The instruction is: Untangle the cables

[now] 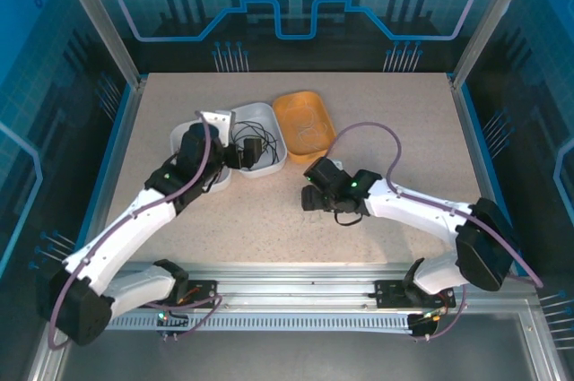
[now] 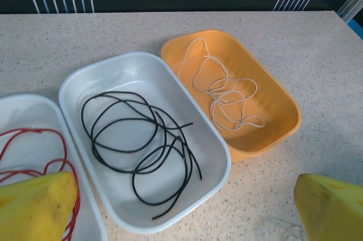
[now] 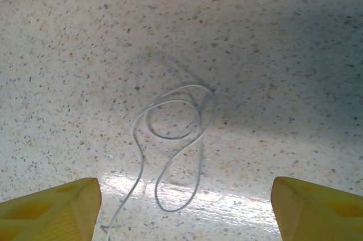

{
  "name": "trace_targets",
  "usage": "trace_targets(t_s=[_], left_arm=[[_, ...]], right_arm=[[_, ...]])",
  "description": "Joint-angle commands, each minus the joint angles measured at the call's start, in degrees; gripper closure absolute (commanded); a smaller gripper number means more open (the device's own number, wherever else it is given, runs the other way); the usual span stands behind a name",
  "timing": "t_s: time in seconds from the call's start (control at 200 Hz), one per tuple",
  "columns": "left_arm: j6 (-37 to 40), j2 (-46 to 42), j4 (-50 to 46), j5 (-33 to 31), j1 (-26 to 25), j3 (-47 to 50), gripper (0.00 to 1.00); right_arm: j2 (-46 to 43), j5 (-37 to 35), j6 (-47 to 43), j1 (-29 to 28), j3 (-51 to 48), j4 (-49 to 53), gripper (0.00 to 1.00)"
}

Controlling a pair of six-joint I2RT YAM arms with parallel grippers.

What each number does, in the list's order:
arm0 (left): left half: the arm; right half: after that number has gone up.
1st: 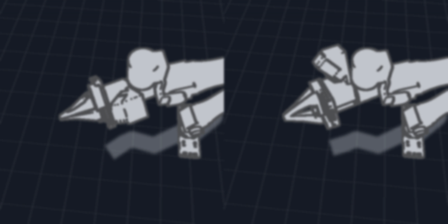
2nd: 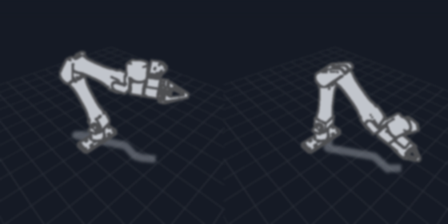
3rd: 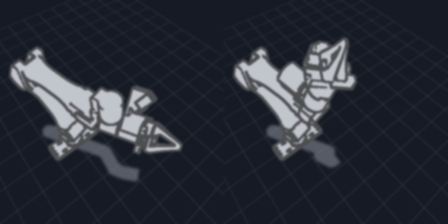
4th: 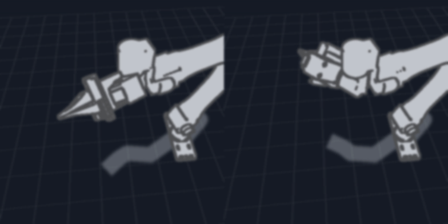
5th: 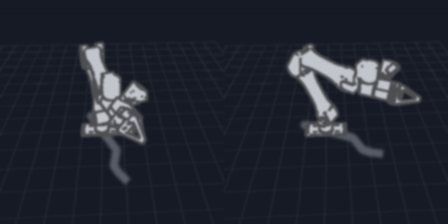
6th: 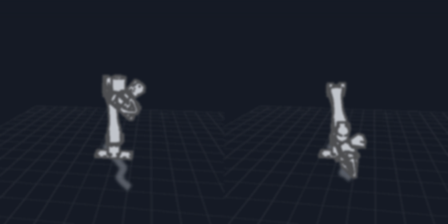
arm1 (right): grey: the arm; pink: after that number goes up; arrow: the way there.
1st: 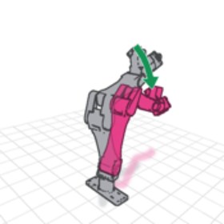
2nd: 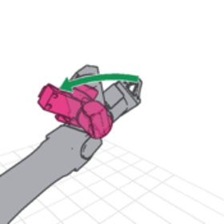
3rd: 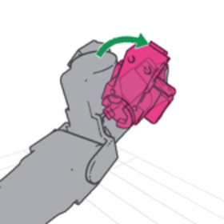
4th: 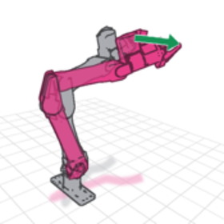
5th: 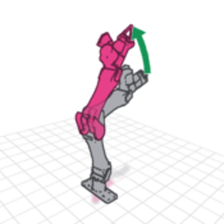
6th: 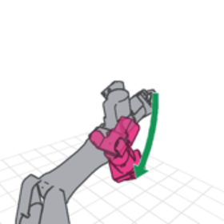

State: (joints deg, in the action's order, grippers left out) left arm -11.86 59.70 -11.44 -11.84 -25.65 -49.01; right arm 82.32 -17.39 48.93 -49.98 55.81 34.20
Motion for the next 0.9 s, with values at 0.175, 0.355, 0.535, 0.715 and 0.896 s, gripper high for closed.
trace_targets(t_s=[0.175, 0.355, 0.535, 0.715, 0.896], left_arm=[[-7.76, -15.99, 1.08, -10.65, 0.31, 12.78, 0.01], [-9.51, -22.86, -0.1, -15.86, 0.27, 16.51, 0.01], [-9.59, -23.15, -0.66, -16.1, 0.25, 17.44, 0.01], [-10.79, -23.7, -1.72, -19.63, 0.35, 18.23, 0.01], [-12.04, -25.72, -2.1, -22.43, 0.36, 19.45, 0.01]], right_arm=[[6.67, 1.45, -1.3, -3.08, 6.56, 4.39, 0.23], [9.97, 3.1, -1.82, -3.29, 8.54, 5.44, 0.25], [13.46, 3.62, -1.34, -3.93, 10.95, 8.02, 0.3], [18.16, 3.16, 0.12, -6.1, 14.37, 12.29, 0.37], [21.87, 2.3, 1.21, -7.94, 17.21, 15.89, 0.42]])
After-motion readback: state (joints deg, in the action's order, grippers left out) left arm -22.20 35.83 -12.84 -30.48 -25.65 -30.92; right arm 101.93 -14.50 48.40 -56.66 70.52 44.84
